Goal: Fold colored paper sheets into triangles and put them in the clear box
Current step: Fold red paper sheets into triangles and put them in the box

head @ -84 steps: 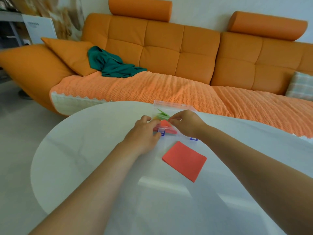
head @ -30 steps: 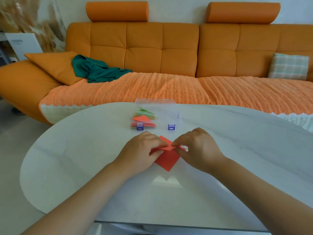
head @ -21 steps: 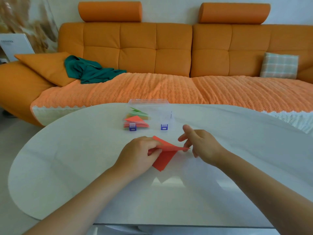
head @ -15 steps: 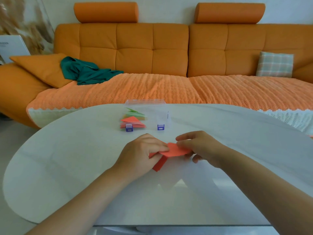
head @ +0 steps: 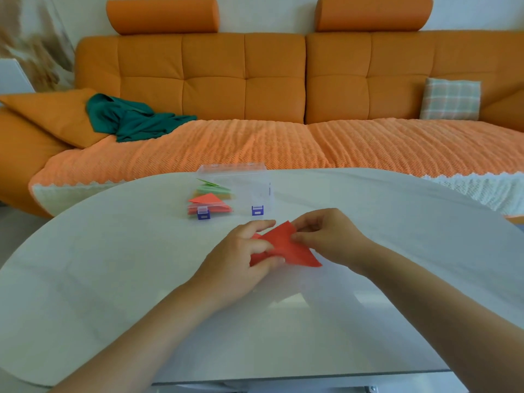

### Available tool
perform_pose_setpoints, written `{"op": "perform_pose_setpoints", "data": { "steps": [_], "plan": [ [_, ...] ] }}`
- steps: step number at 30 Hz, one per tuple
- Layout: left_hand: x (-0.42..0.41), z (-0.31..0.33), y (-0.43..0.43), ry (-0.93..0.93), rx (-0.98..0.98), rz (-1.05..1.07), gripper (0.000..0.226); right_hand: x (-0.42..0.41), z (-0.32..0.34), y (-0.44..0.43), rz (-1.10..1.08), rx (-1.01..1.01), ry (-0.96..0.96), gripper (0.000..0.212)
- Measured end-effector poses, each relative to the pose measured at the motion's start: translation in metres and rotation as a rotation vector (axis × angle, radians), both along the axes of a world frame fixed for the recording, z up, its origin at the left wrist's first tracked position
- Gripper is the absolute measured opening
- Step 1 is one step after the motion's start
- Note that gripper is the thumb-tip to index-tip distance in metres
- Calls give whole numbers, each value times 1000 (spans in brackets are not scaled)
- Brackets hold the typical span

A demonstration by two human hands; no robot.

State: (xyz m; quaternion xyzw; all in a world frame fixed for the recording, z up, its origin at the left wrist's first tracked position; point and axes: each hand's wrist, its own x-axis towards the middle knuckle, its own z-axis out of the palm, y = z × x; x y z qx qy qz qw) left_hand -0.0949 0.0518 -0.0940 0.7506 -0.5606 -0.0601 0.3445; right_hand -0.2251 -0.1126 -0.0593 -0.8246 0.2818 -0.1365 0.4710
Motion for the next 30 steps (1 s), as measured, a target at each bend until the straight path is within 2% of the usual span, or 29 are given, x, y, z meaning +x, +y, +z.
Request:
{"op": "perform_pose_setpoints", "data": {
  "steps": [4, 6, 8, 10, 12, 14, 17, 21, 24, 30],
  "plan": [
    [-3, 2, -8, 224, -71, 112, 3, -3, 2, 2, 46, 61, -20, 16],
    [-5, 5, -11, 323, -96, 180, 4, -3, 4, 4, 51, 108, -3, 21],
    [-7, 7, -13, 423, -129, 205, 15, -4, 5, 5, 40, 138, 2, 34],
    [-9, 8, -15, 479, -148, 217, 27, -4, 5, 6, 35, 119, 5, 34],
    [-9, 8, -16, 470, -157, 240, 32, -4, 2, 6, 25, 81, 9, 19],
    [-10, 9, -16, 443, -154, 267, 28, -4, 0, 5, 20, 56, 4, 7],
    [-11, 9, -16, 391, -126, 285, 17, -4, -1, 7, 29, 53, -7, 11],
    [-10, 11, -12, 339, -127, 244, 14, -5, 0, 6, 24, 68, -43, 19],
    [-9, 11, -12, 342, -150, 251, 13, -4, -1, 8, 41, 98, -54, 12],
    [-13, 8, -11, 288, -171, 243, 27, 1, -7, 12, 4, 41, -75, 12]
  ]
}}
